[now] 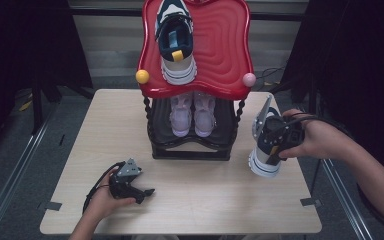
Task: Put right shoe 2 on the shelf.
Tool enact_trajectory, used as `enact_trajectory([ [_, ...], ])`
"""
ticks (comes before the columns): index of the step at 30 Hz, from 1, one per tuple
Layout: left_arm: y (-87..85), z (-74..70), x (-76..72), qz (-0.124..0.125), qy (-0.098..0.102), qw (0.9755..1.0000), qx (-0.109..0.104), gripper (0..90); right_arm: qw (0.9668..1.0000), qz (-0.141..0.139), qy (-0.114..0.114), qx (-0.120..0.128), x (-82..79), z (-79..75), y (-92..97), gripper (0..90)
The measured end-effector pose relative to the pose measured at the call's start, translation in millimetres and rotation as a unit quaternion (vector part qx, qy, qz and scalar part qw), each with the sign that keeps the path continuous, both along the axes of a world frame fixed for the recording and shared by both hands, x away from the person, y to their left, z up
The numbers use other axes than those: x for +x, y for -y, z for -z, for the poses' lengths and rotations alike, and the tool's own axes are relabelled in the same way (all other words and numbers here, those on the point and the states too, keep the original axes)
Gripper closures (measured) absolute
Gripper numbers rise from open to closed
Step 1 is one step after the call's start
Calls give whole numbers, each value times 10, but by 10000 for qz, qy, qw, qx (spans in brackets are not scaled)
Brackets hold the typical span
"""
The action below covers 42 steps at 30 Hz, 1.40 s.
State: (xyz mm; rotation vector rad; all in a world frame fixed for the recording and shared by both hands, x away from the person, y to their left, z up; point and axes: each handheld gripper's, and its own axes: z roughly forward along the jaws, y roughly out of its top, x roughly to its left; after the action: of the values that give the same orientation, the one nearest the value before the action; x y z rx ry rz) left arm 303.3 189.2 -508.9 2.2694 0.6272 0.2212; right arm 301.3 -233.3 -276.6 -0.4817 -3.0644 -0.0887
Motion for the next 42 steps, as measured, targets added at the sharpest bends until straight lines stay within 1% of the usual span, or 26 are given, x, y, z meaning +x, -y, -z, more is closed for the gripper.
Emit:
enact_trajectory([
  [2,1,1,0,-5,5,10000,0,80,10000,10,16,-43,4,-46,-1,699],
  [4,1,0,0,-6,4,10000,0,80,10000,-60,67,-32,20,-96,3,698],
  [5,1,0,0,-6,5,10000,0,80,10000,-4,53,-28,18,-125,5,699],
  [9,1,1,0,-3,0,10000,-3,80,9999,-95,95,-67,32,-242,8,699],
  [10,1,1,0,-4,0,10000,-2,80,9999,-47,91,-88,30,-276,7,699],
  [11,2,1,-2,-10,-9,10000,-8,80,9998,-110,123,-93,44,-308,11,698],
  [12,0,-1,-1,1,-9,10000,14,80,9998,-65,135,-93,45,-339,13,699],
  [14,-1,-1,-1,4,-10,10000,15,79,9998,-78,146,-123,57,-406,19,699],
  [15,-1,-1,-1,5,-9,10000,16,80,9997,-107,178,-107,65,-435,21,698],
  [16,-1,-1,-1,4,-7,10000,18,79,9998,-67,188,-84,64,-464,21,699],
  [17,-1,-1,-1,5,-9,10000,16,79,9997,-67,180,-141,65,-495,17,699],
  [21,-1,0,-1,5,-6,10000,14,79,9994,-153,198,-239,91,-596,2,699],
  [23,-1,0,-1,5,-6,10000,12,80,9994,-105,202,-255,98,-664,-6,699],
  [24,-1,0,0,7,-5,10000,15,80,9993,-149,210,-260,114,-703,-8,699],
  [25,-1,0,-1,4,-5,10000,14,79,9995,-80,221,-231,116,-751,-9,699],
  [26,-1,0,-1,5,-5,10000,15,80,9995,-80,244,-205,124,-781,-8,700],
  [27,1,3,-1,-10,10,10000,6,80,9993,-137,277,-228,139,-828,-9,700],
  [29,1,2,-1,-8,9,10000,9,80,9991,-75,358,-191,151,-922,-8,704],
  [32,1,2,-1,-10,10,10000,8,80,9986,-98,475,-189,177,-1041,-11,715],
  [33,1,2,-1,-9,9,10000,8,80,9986,-64,501,-169,184,-1078,-10,720],
  [37,1,2,-1,-7,6,10000,8,80,9980,-70,589,-236,217,-1253,-20,722],
  [38,1,2,-1,-6,4,10000,7,79,9977,-78,647,-206,225,-1288,-25,726],
  [39,1,3,-1,-5,2,10000,5,79,9976,-70,642,-265,232,-1334,-33,727],
  [40,1,3,-2,-8,4,10000,5,79,9971,-70,711,-270,239,-1369,-38,727],
  [41,1,3,-1,-6,4,10000,5,79,9969,-31,732,-295,247,-1412,-44,732],
  [42,1,3,-1,-6,3,10000,3,79,9968,-57,733,-303,251,-1446,-51,732],
])
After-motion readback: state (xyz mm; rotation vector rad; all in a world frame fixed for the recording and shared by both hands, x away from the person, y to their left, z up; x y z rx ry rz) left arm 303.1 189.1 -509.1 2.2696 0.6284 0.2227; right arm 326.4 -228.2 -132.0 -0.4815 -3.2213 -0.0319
